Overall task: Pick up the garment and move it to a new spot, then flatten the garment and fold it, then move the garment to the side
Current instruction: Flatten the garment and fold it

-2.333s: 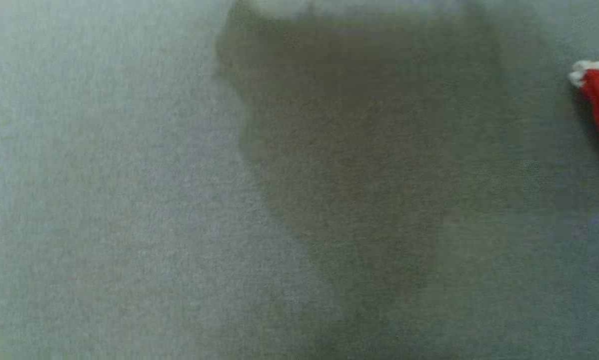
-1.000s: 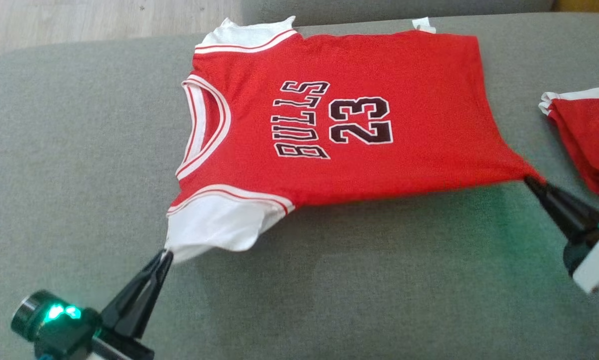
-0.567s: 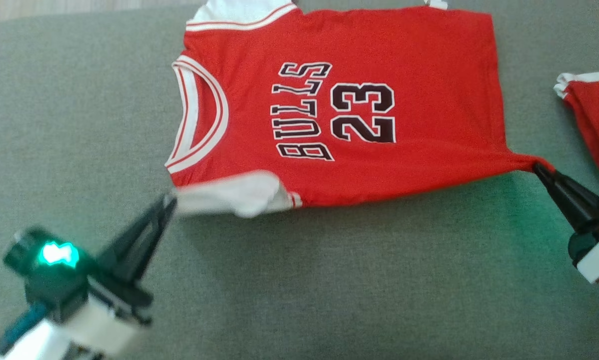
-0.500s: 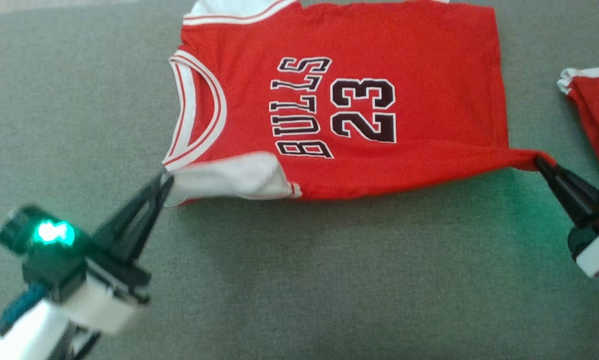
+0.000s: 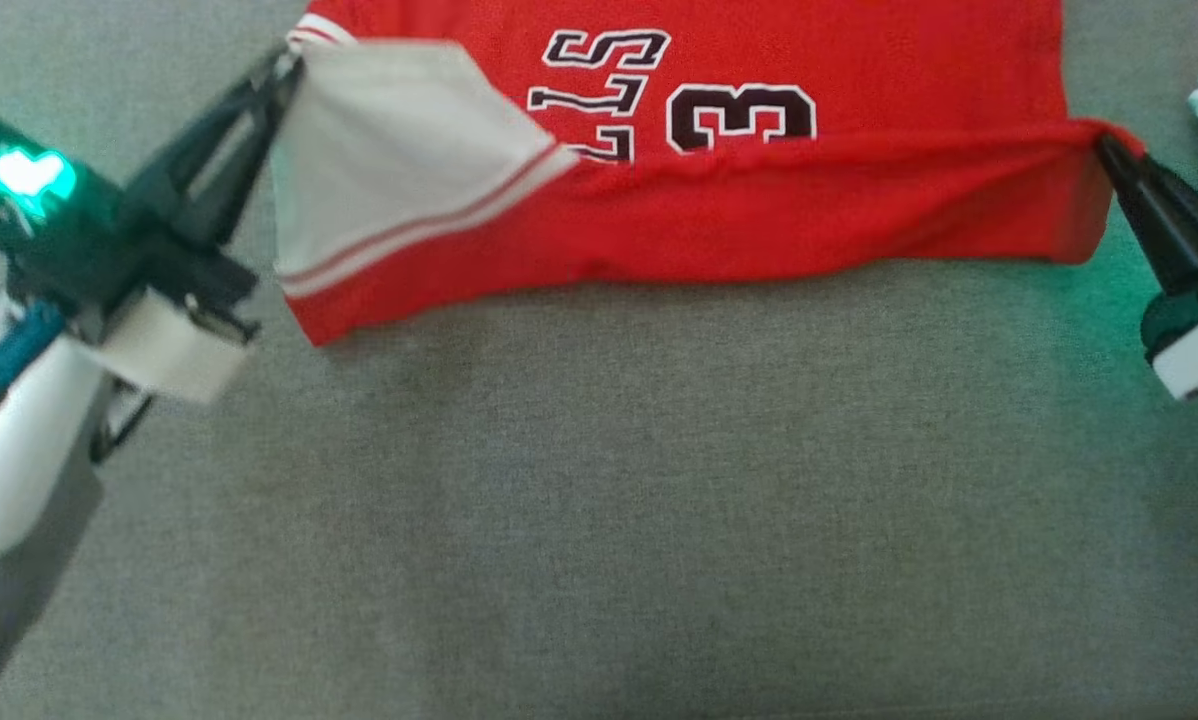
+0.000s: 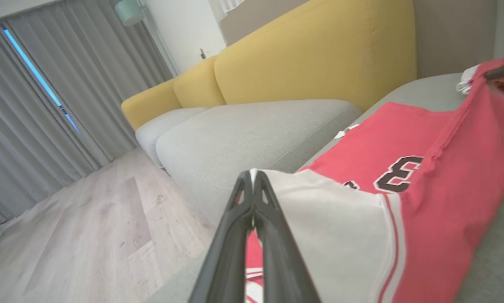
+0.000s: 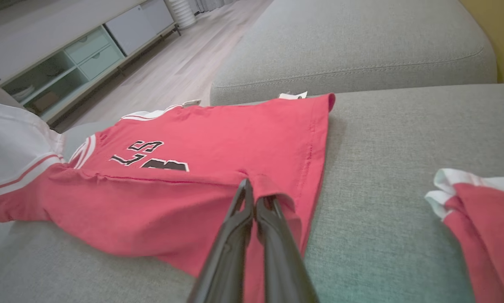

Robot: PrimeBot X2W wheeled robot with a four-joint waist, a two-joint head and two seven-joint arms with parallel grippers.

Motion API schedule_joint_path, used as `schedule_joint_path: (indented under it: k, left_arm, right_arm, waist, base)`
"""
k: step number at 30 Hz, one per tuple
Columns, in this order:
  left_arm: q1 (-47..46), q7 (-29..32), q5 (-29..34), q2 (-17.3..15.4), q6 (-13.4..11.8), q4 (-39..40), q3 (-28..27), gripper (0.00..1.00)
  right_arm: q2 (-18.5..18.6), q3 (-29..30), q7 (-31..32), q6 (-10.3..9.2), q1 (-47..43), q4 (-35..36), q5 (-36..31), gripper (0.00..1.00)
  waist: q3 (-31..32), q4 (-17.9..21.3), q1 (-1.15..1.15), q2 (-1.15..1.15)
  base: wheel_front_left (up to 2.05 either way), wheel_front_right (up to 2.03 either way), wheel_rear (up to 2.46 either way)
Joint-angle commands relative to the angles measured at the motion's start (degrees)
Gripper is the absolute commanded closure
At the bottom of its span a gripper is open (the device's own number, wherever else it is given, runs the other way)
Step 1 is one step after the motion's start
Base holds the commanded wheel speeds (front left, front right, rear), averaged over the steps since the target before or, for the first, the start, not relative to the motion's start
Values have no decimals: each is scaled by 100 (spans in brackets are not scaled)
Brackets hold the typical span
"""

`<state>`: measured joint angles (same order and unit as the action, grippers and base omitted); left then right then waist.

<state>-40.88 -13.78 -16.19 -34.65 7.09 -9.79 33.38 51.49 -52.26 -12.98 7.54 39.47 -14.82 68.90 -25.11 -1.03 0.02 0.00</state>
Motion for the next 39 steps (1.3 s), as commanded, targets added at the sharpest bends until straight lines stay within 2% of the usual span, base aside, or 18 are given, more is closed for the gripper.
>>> schedule_joint_path:
  k: [1, 10, 11, 12, 13, 16, 21, 24, 31, 34, 39]
  left_arm:
    - [-358, -57, 61, -181, 12, -15, -213, 100]
    - [-1033, -116, 292, 69, 30, -808, 59, 100]
    - [-1066, -118, 288, 112, 31, -895, 69, 89]
    - [-1086, -118, 277, 151, 32, -992, 81, 54]
    - [-1097, -119, 254, 191, 33, -1085, 90, 0]
    - [-1066, -120, 165, 301, 34, -1308, 75, 0]
    - [-792, -120, -1, 379, 12, -1579, -14, 0]
    - [-442, -121, -182, 444, -123, -1585, -152, 0]
    - [884, 22, -1398, 1046, -375, -1421, -572, 0]
    - [1316, 175, -1746, 1272, -541, -1347, -655, 0]
    - [1584, 490, -2026, 1465, -1009, -1580, -826, 0]
  right_arm:
    - [121, 11, 27, -5, 21, 9, -65, 100]
    - [-119, -167, 123, -5, 417, -277, -127, 100]
    - [-136, -189, 136, -5, 444, -323, -119, 56]
    - [-149, -205, 140, -5, 473, -386, -129, 15]
    - [-165, -206, 128, -5, 499, -461, -144, 0]
    - [-182, -221, 87, -5, 516, -602, -128, 0]
    - [-8, -279, 39, -5, 428, -740, -88, 0]
    - [126, -261, -18, -5, 353, -805, -53, 0]
    - [106, 40, -182, -5, -81, -866, 8, 0]
    - [-12, 163, -196, -5, -304, -856, -65, 0]
    - [-265, 450, -200, -5, -547, -758, -285, 0]
  waist:
    - [-107, -10, -2, 0]
    - [-317, -43, -2, 0]
    - [-328, -44, -2, 0]
    - [-336, -43, -2, 0]
    - [-338, -41, -2, 0]
    - [-292, -28, -2, 0]
    - [-74, 26, -2, 0]
    - [107, 59, -2, 0]
    - [519, 62, -2, 0]
    - [585, 83, -2, 0]
    - [601, 163, -2, 0]
  base:
    - [0, 0, 0]
    - [0, 0, 0]
    - [0, 0, 0]
    - [0, 0, 0]
    - [0, 0, 0]
    - [0, 0, 0]
    - [0, 0, 0]
    - [0, 0, 0]
    - [0, 0, 0]
    - [0, 0, 0]
    - [0, 0, 0]
